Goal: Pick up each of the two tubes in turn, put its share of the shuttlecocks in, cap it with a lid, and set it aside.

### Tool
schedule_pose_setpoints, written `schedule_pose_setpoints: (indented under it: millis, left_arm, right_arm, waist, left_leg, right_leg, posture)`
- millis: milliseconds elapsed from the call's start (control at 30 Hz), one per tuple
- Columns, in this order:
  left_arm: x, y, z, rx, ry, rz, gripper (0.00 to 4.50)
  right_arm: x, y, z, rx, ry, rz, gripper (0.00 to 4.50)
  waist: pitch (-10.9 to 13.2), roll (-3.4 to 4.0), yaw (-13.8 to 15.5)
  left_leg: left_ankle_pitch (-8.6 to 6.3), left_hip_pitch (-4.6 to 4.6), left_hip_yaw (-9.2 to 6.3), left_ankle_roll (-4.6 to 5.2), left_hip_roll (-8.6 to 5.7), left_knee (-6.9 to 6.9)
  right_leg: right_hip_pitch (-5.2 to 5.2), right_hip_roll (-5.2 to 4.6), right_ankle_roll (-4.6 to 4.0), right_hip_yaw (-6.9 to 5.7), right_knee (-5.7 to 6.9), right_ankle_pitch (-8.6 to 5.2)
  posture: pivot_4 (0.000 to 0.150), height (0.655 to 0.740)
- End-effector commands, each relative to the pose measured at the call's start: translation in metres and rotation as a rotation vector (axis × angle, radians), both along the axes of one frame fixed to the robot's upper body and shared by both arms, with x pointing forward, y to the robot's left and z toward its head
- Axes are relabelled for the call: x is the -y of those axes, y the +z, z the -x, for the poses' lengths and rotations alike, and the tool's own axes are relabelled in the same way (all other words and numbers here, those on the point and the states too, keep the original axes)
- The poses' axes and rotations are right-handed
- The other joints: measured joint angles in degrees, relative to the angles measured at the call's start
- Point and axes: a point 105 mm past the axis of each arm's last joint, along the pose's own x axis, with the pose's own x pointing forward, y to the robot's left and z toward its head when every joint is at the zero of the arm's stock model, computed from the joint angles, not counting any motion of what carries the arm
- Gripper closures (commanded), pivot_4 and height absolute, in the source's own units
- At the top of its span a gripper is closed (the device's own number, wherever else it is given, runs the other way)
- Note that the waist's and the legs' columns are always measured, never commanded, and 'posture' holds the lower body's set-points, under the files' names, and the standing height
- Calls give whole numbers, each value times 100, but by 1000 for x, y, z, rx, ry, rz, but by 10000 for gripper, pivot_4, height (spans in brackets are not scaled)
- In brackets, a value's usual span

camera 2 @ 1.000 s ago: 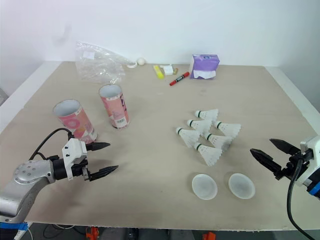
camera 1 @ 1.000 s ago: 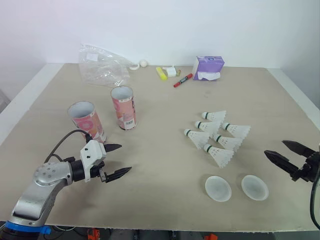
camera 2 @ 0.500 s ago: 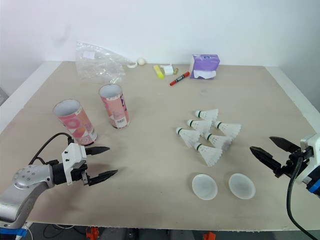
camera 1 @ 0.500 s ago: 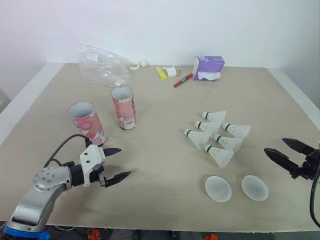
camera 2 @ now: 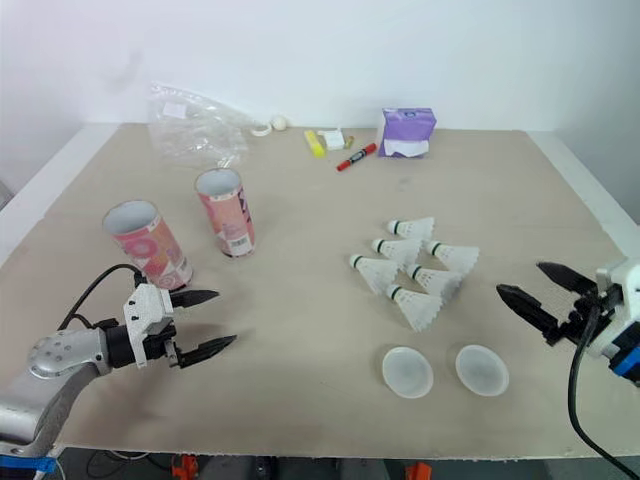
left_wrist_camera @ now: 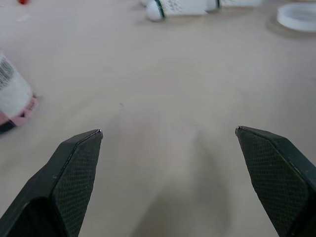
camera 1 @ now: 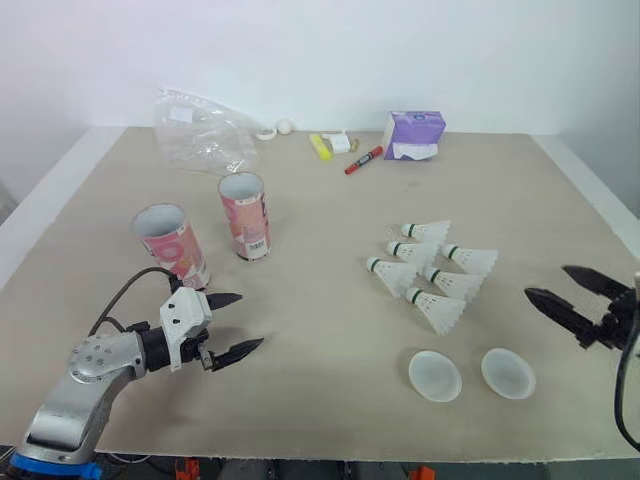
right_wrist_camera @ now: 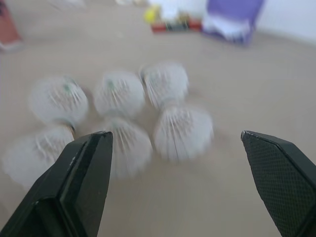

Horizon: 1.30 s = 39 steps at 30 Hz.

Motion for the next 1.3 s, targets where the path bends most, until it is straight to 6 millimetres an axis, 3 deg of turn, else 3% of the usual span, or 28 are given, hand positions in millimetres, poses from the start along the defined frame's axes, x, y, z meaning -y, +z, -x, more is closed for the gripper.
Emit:
schedule_pose_setpoints:
  millis: [33,200,267,400,567,733,1033,1300]
  left_arm:
    - [0,16,5,29,110,117,0]
    - [-7,22,8,47,300,202,0]
    - [-18,23,11,83,437,219,0]
    - [-40,16,19,116,657,201,0]
    - [-59,3,24,101,823,200,0]
    - [-76,1,12,71,922,319,0]
    - [-69,-6,-9,41,816,280,0]
    - [-84,-5,-37,78,827,228,0]
  right_arm:
    - [-52,22,-8,51,173,-27,426]
    - [-122,34,-10,81,398,-81,426]
    - [-161,37,-6,99,531,-116,426]
    - [-204,32,3,87,700,-156,426]
    - [-220,15,-2,72,753,-117,426]
    - [-224,3,-9,68,773,-86,426]
    - [-226,-4,-13,81,766,-69,426]
    - [-223,-5,-16,91,733,-56,426]
  waist:
    - [1,0,-14]
    - [8,-9,22]
    - [9,-11,25]
    - [14,-21,20]
    - [15,-29,41]
    - [18,-36,33]
    - [18,-36,23]
    - [18,-36,23]
  left_leg:
    - [0,0,0,0,3,0]
    - [-3,-6,-13,-6,18,0]
    - [-4,-8,-18,-8,18,0]
    - [-9,-9,-19,-17,19,1]
    - [-11,-16,-24,-19,6,2]
    - [-10,-15,-23,-18,7,8]
    - [-11,-13,-24,-21,19,5]
    - [-11,-12,-23,-21,19,6]
  right_leg:
    - [0,-1,-2,-1,0,0]
    - [-3,-2,-14,-5,0,-3]
    - [-2,0,-17,-12,0,-5]
    - [-2,-1,-46,-16,-1,13]
    - [-2,-2,-52,-35,-3,5]
    - [-2,-2,-52,-46,-3,9]
    - [-4,9,-69,-54,0,10]
    - [-4,8,-70,-55,1,15]
  posture:
    - [1500,7400]
    - [1500,7400]
    - [1500,7400]
    - [1500,7400]
    - [1500,7400]
    - [1500,7400]
    - [1500,7400]
    - [1500,7400]
